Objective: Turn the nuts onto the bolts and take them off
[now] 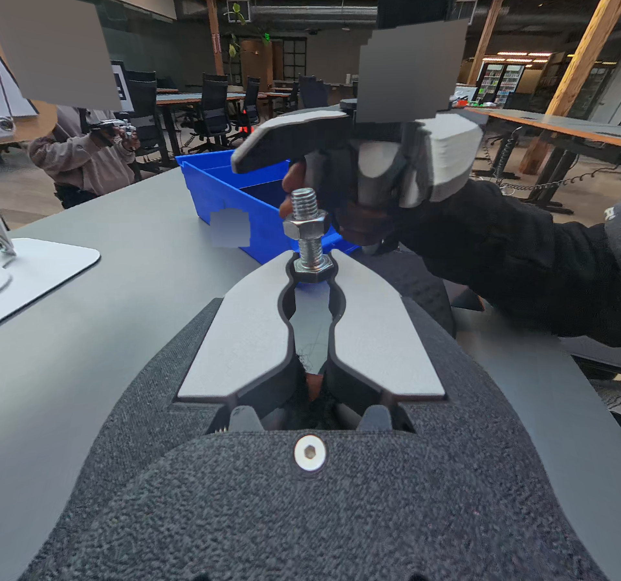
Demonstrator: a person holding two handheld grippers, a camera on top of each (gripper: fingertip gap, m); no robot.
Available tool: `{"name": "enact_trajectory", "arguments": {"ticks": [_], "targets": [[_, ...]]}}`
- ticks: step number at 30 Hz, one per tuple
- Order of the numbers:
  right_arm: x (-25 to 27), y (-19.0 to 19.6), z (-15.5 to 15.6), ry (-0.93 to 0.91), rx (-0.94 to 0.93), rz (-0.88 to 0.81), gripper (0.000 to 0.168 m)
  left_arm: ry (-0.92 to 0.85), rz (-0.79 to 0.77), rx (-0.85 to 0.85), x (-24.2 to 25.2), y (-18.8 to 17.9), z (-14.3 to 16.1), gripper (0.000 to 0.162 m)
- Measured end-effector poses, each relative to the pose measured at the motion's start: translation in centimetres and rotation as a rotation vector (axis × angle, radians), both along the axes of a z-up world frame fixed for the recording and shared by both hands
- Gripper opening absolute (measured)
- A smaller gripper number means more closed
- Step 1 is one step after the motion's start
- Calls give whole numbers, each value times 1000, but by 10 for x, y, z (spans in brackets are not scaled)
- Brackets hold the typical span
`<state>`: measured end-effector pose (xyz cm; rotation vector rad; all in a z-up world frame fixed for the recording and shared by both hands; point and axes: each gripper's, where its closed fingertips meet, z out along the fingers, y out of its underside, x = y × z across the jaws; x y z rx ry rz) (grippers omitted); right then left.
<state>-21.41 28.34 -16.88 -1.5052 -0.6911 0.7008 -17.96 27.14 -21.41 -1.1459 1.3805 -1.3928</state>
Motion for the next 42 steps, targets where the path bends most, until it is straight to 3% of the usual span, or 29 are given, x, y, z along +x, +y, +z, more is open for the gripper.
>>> {"name": "enact_trajectory", "arguments": {"ticks": [9,18,21,23,27,29,36,42], "targets": [[-3,14,-32,62,1,-20,85,-81,-136,-21,-2,-16,-12,15],[9,16,-34,29,13,-65,75,-80,-154,-30,-3,-16,-13,15],[21,9,-31,12,25,-48,64,-87,-151,-39,-3,-15,-12,15],[32,5,-29,6,55,-63,40,-87,-156,-34,-3,-16,-12,15],[35,-3,-21,37,92,-30,30,-82,-155,-31,-3,-16,-13,15],[27,-6,-20,46,94,8,35,-83,-152,-34,-3,-16,-13,15],[1,9,-29,89,22,2,75,-64,-149,-15,-1,-17,-16,15],[-3,17,-34,92,-19,-37,74,-55,-145,0,0,-18,-17,15]]}}
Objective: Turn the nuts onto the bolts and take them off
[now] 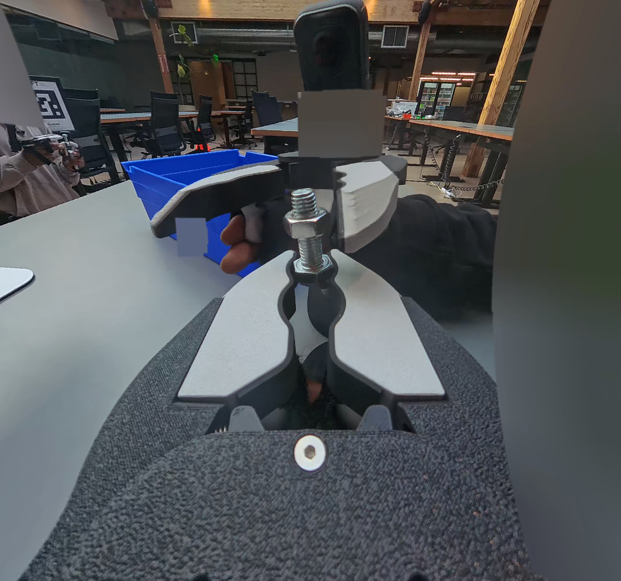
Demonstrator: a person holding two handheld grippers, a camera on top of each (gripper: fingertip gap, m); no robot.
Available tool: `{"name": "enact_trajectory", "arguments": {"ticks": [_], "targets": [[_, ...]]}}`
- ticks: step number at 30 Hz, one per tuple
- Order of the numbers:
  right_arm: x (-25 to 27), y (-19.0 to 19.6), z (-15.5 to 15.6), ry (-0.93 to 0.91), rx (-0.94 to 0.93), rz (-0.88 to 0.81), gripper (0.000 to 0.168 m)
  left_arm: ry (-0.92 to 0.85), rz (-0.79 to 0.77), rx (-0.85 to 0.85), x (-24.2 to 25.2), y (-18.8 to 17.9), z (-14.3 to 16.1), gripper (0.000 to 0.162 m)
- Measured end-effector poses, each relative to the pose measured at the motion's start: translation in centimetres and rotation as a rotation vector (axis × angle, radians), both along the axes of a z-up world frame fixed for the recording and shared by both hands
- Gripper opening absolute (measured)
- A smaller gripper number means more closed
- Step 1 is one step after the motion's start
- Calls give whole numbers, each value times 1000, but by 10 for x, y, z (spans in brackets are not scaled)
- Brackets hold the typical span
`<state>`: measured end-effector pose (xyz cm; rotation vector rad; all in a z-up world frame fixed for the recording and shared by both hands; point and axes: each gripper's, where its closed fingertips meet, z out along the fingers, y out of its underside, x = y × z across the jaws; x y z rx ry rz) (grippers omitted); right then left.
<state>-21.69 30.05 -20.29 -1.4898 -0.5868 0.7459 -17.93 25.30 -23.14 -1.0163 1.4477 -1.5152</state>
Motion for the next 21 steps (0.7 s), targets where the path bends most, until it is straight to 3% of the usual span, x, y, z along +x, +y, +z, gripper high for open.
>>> {"name": "enact_trajectory", "arguments": {"ticks": [6,11,13,15,19,21], "targets": [[17,-10,5,-36,36,17,64,-12,0,-9,-1,1,2,15],[41,-18,11,-65,100,-21,22,-11,-2,-6,-1,0,2,15],[44,-20,14,-50,112,-18,15,-11,-3,-7,-1,0,2,15],[40,-23,16,-39,117,9,20,-12,-1,-9,-1,1,2,15],[21,-22,14,-12,90,65,57,-8,3,-5,-1,1,1,15],[11,-16,9,-8,61,58,66,-3,6,3,0,0,0,15]]}}
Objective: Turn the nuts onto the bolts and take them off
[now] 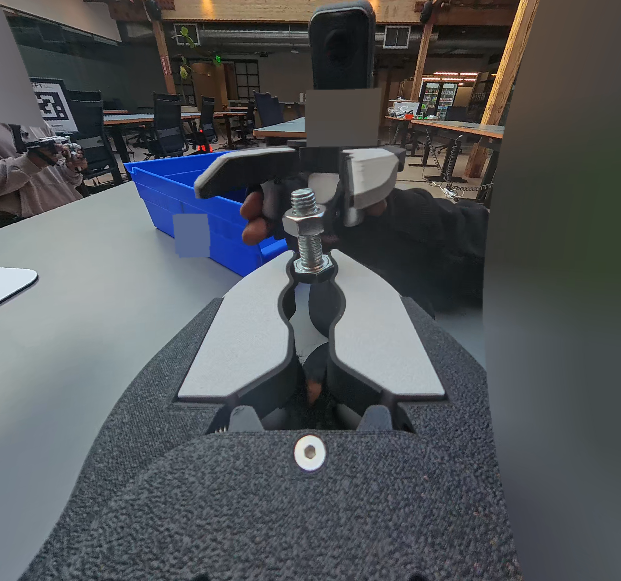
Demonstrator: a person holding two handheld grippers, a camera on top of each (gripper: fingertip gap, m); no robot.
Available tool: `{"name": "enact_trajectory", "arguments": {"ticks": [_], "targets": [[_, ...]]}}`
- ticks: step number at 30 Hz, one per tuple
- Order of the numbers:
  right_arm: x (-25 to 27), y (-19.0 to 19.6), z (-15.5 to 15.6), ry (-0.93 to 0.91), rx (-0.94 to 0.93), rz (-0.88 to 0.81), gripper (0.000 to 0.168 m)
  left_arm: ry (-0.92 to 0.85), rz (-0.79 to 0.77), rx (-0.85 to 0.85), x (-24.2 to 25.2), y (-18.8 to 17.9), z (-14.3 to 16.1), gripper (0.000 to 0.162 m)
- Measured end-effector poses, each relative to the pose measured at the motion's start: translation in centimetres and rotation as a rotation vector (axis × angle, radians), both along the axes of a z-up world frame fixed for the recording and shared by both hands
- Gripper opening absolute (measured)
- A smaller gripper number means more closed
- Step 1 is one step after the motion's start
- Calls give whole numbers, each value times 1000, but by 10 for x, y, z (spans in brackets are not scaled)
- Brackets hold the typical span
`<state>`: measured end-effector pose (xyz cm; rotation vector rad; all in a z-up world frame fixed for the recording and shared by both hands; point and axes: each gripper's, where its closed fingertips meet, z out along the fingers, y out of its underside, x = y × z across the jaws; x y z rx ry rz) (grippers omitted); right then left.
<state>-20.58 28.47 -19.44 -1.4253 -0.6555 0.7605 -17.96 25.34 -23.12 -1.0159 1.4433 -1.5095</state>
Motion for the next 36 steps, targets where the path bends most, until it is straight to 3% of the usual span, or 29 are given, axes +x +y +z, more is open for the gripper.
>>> {"name": "enact_trajectory", "arguments": {"ticks": [4,11,16,19,22,26,31,36], "targets": [[-14,9,-7,5,-35,-14,71,3,0,3,0,0,0,15],[-9,10,-11,-18,-45,-34,63,5,-2,10,0,-1,-1,15],[4,-1,-7,-50,-8,-4,50,-7,1,-6,-1,1,1,15],[19,-2,-2,-49,24,-40,21,-10,-3,-7,-1,0,2,15],[27,-6,5,-13,49,-45,9,-5,-3,0,-1,0,1,15],[21,-9,5,-10,45,-9,17,-7,-1,-5,-1,0,1,15],[-1,-6,-3,-6,-11,50,53,0,0,5,0,-1,0,15],[-15,3,-6,32,-37,30,60,7,3,14,0,-1,-1,15]]}}
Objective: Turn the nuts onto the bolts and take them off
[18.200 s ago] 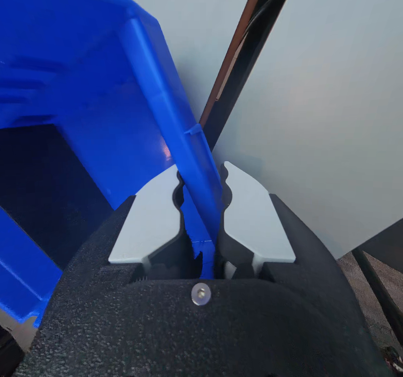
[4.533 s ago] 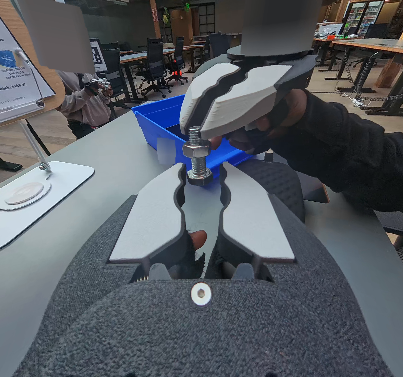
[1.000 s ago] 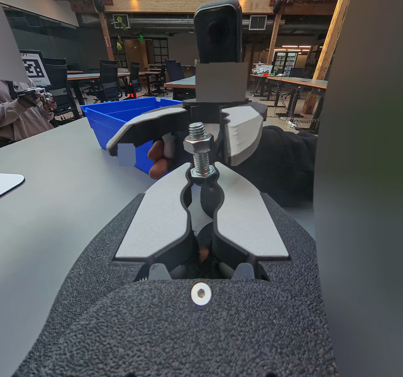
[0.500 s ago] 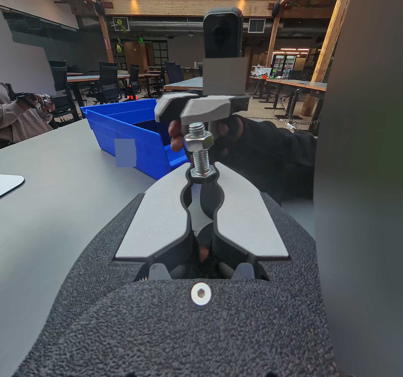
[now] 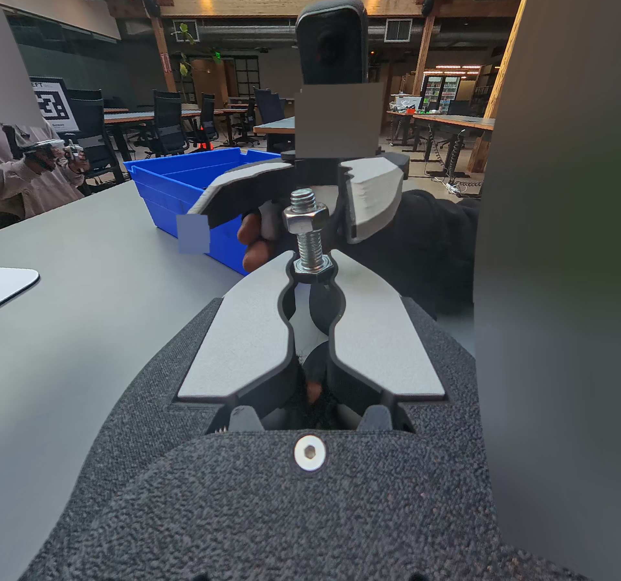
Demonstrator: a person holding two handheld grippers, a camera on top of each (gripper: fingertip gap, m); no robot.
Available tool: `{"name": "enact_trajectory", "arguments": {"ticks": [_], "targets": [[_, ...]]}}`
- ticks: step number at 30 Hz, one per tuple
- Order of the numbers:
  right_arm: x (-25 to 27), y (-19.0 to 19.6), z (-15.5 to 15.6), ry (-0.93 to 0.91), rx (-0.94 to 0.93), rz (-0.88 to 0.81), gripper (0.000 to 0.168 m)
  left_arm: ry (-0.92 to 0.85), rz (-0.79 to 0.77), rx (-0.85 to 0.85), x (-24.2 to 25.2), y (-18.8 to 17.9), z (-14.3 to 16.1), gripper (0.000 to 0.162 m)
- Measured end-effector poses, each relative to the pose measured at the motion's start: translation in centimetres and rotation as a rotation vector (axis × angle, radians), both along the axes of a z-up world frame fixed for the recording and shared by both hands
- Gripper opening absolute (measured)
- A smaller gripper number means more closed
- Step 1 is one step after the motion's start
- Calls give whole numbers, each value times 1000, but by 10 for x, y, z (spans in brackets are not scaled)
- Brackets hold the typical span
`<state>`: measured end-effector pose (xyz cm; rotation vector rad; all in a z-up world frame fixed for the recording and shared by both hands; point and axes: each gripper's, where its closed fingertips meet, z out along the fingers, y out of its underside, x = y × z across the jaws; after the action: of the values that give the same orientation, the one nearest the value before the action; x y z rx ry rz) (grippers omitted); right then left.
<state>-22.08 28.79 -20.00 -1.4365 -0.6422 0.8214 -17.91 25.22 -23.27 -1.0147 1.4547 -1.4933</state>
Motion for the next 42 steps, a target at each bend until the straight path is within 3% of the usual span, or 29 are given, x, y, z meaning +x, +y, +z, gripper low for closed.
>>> {"name": "enact_trajectory", "arguments": {"ticks": [10,13,16,18,21,26,29,34,42], "targets": [[10,0,0,-29,16,-23,52,-1,1,-3,0,0,0,15],[16,-8,1,-58,42,3,42,-3,1,-6,0,1,1,15],[27,-11,2,-85,70,-15,19,-9,-1,-11,-1,1,2,15],[35,-11,4,-87,79,-42,13,-9,-1,-11,-1,1,2,15],[35,-14,9,-46,86,-19,18,-7,-1,-9,-1,1,1,15],[16,-12,4,-23,44,29,52,-4,-1,-7,0,1,1,15],[5,-3,1,-1,15,8,62,1,0,0,0,0,0,15],[-1,5,-2,17,0,-26,61,8,2,12,1,-1,-1,15],[14,-5,0,-52,43,-11,46,-1,2,0,0,0,0,15]]}}
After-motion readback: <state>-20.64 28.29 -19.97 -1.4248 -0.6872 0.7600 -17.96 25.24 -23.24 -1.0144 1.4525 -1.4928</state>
